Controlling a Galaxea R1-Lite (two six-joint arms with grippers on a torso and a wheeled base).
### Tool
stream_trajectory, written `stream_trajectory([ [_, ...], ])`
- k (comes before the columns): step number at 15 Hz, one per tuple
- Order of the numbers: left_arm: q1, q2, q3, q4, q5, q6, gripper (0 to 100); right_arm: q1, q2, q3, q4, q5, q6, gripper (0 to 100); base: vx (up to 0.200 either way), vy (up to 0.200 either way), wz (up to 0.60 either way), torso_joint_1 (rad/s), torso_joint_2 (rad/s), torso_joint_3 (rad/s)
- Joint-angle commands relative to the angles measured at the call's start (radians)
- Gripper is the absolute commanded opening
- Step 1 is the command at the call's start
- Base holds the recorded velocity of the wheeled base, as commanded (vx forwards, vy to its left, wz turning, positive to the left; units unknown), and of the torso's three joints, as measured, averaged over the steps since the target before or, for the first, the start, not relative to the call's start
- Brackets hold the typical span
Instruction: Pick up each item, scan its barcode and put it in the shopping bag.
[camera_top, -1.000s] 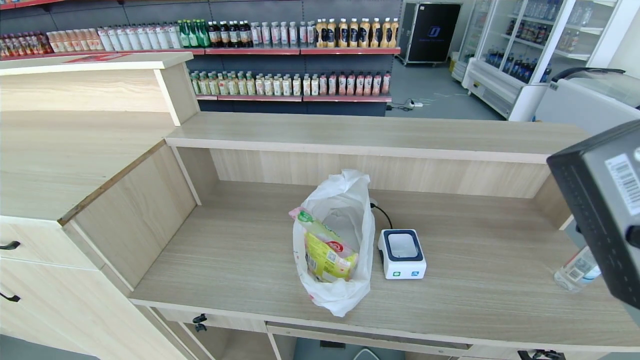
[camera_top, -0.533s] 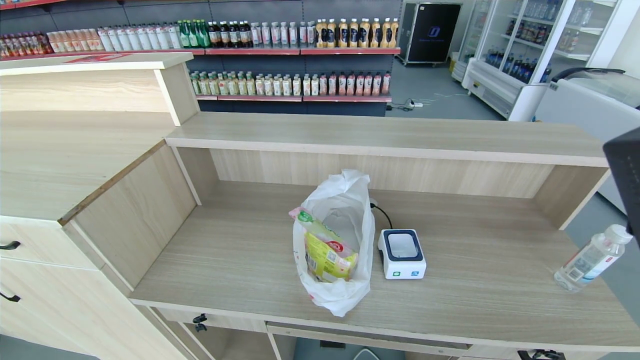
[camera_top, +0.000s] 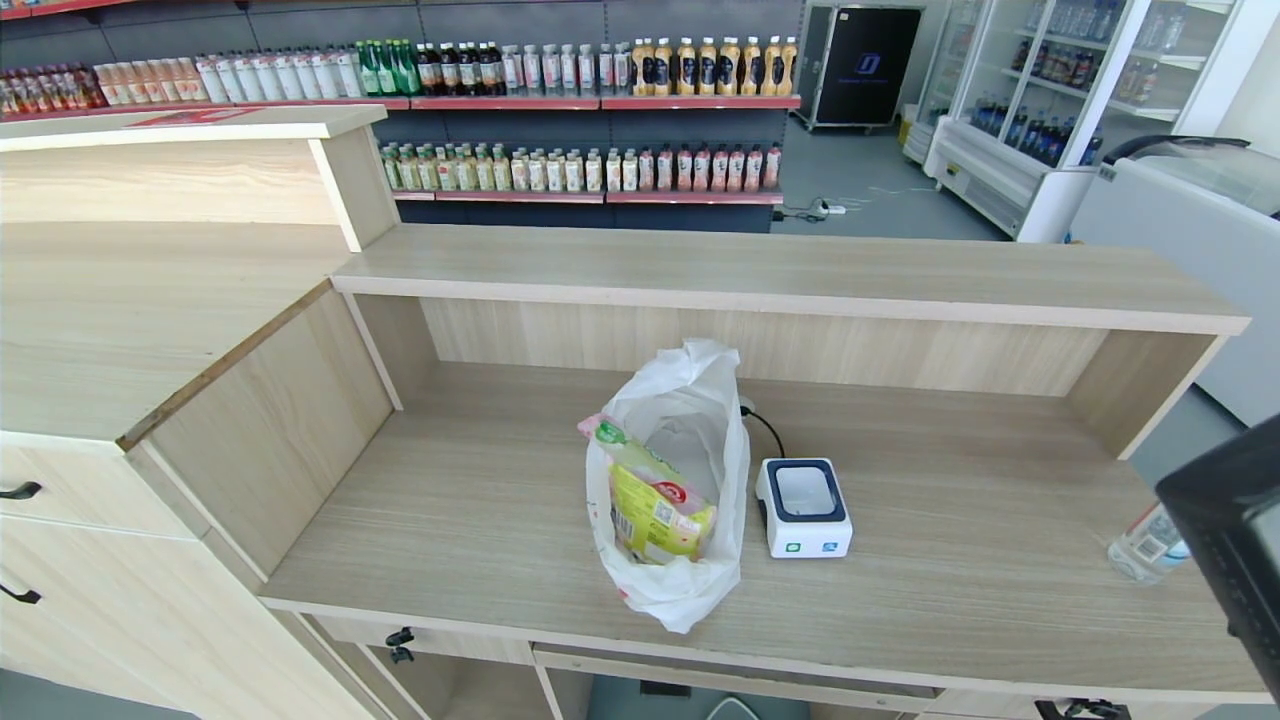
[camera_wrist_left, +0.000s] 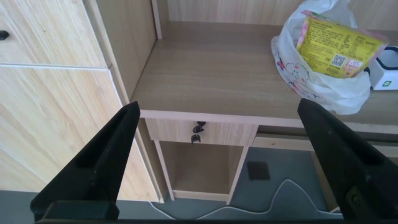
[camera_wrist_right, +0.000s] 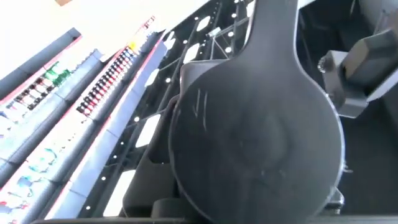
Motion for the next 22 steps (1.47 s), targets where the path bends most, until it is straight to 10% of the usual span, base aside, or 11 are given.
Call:
stream_trajectory([
  [1,0.000,0.001,0.000,0.000,0.001,0.000,100,0.011,-0.011,-0.015,0.003,-0.001,0.008,0,0.000,0.000,0.00,0.000,0.00,0.000],
  [18,0.000,0.001,0.000,0.000,-0.001,0.000,100,0.078,0.017,-0.047,0.003,0.001,0.175,0,0.000,0.000,0.00,0.000,0.00,0.000],
  [22,0.000,0.001,0.000,0.000,-0.001,0.000,100,-0.212,0.122,-0.225,0.003,-0.005,0.519,0,0.000,0.000,0.00,0.000,0.00,0.000],
])
